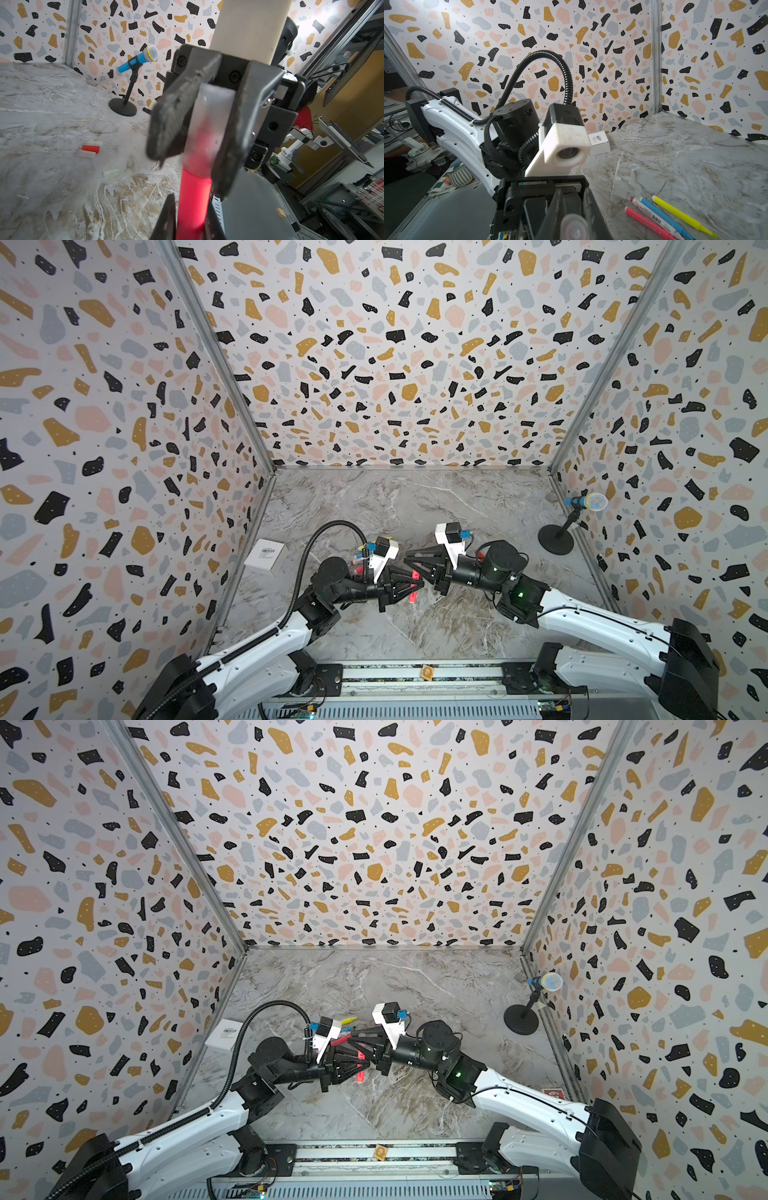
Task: Insert pens into pen caps
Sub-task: Put on the pen cap to the pen.
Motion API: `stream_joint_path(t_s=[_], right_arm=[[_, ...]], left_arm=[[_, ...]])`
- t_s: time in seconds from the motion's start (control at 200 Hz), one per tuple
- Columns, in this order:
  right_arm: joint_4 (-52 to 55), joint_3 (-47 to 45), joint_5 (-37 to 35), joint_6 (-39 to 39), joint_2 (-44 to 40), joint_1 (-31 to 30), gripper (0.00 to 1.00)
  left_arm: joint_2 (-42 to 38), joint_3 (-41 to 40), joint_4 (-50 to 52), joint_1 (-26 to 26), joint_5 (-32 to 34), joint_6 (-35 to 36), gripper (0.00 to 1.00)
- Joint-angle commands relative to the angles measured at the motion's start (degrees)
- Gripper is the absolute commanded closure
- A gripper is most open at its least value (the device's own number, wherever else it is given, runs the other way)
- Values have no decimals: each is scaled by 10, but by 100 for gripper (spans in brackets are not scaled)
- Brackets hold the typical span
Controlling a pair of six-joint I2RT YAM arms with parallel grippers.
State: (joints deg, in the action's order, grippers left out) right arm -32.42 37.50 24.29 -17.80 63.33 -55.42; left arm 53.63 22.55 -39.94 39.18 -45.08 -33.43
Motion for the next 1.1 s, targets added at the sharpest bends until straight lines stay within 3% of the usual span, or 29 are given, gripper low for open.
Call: stream_joint_path(t_s=[0.0, 0.461, 0.946, 1.096], right_arm=[[258, -94, 217, 91, 39, -64, 100], [275, -93, 174, 94, 61, -87, 100], [288, 0, 227, 109, 31, -42, 100], [281, 22, 249, 109, 19, -26, 80]], left_arm=[[-17, 94, -310, -73, 190, -137, 100], [-20, 96, -314, -89, 173, -149, 100], [-29, 53, -243, -84, 153, -111, 100], [-35, 29, -205, -75, 156, -86, 100]])
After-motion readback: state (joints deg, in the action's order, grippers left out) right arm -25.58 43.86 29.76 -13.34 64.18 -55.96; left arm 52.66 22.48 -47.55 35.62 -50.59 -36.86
